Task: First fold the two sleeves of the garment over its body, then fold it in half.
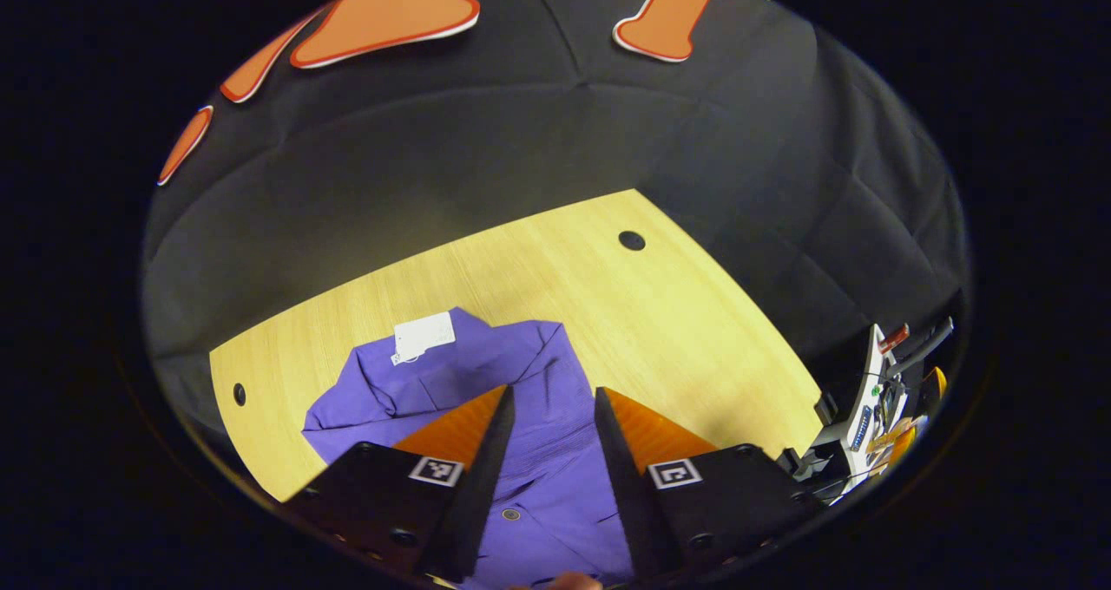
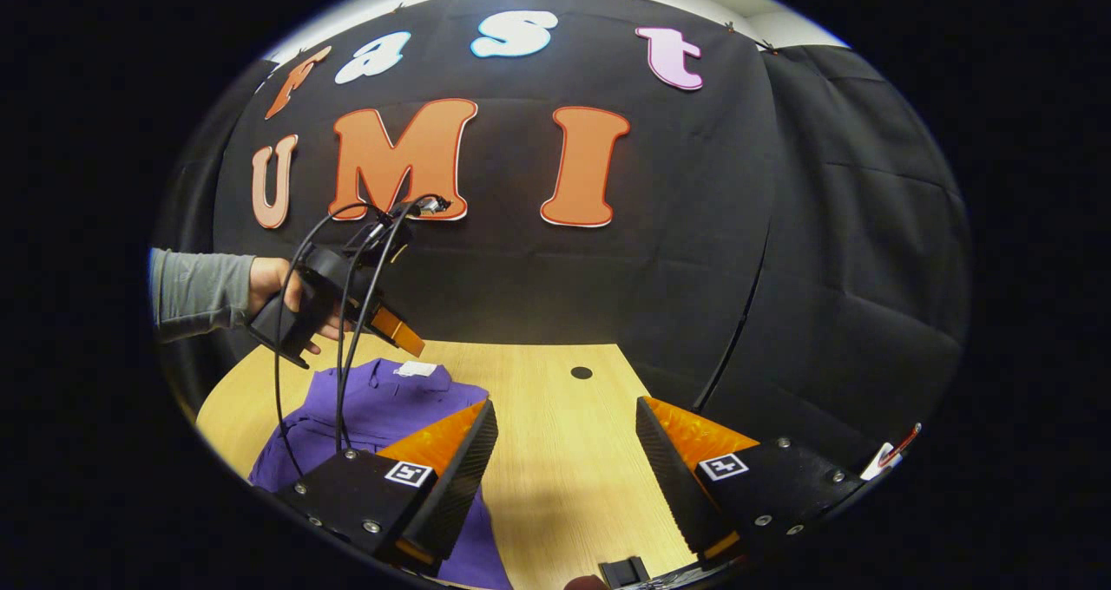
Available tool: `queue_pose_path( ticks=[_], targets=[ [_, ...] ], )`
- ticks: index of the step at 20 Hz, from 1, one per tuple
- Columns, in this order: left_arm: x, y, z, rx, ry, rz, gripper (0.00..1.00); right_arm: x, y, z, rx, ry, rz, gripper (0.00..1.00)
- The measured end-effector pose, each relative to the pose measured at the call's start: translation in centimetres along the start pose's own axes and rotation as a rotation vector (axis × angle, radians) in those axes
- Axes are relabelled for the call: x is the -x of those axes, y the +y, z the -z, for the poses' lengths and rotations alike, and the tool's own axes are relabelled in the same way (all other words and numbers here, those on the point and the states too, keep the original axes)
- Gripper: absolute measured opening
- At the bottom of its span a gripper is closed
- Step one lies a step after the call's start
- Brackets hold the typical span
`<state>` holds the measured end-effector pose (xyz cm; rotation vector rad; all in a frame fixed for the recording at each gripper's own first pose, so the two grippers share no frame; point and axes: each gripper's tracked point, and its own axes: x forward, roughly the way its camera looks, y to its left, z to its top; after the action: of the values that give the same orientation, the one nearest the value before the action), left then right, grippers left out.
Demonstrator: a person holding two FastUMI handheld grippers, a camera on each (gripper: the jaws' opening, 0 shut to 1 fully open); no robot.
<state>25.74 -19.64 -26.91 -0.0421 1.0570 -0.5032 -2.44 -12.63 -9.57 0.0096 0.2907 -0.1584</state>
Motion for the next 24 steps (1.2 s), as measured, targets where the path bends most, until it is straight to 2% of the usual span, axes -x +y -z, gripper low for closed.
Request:
queue_pose_path(
  ticks=[2,3,4,7,13,16,17,18,20,21,24],
  targets=[
    [2.3,0.7,-0.5,0.002,-0.089,-0.023,0.89,-0.3,0.9,-0.4,0.009,-0.009,-0.019,0.95],
    [3.5,1.8,-1.2,-0.002,-0.161,-0.057,0.96,-0.5,1.5,-0.7,0.014,-0.016,-0.030,0.95],
    [4.6,3.3,-2.0,-0.009,-0.255,-0.105,0.97,-0.6,2.0,-0.9,0.019,-0.024,-0.041,0.95],
    [9.0,5.5,-1.4,0.009,-0.407,-0.198,0.96,-1.1,4.4,-1.5,0.037,-0.039,-0.087,0.95],
    [18.8,10.5,0.6,0.026,-0.641,-0.381,0.95,-2.1,9.0,-3.6,0.073,-0.092,-0.166,0.95],
    [24.1,11.4,1.6,0.020,-0.771,-0.449,0.95,-2.2,10.8,-4.5,0.082,-0.130,-0.196,0.95],
    [25.9,11.5,2.2,0.008,-0.812,-0.493,0.95,-2.3,11.5,-5.0,0.081,-0.152,-0.205,1.00],
    [27.6,11.9,2.9,-0.007,-0.860,-0.539,0.95,-2.3,12.0,-5.4,0.075,-0.173,-0.215,0.95],
    [29.9,11.7,5.1,-0.015,-0.909,-0.582,0.92,-2.5,13.2,-5.5,0.067,-0.183,-0.236,0.95],
    [30.8,11.6,6.5,-0.008,-0.918,-0.598,0.94,-2.6,13.7,-5.5,0.065,-0.188,-0.243,0.95],
    [34.0,11.5,8.9,0.045,-0.975,-0.634,0.92,-2.0,14.9,-7.1,0.054,-0.250,-0.257,0.96]
  ],
)
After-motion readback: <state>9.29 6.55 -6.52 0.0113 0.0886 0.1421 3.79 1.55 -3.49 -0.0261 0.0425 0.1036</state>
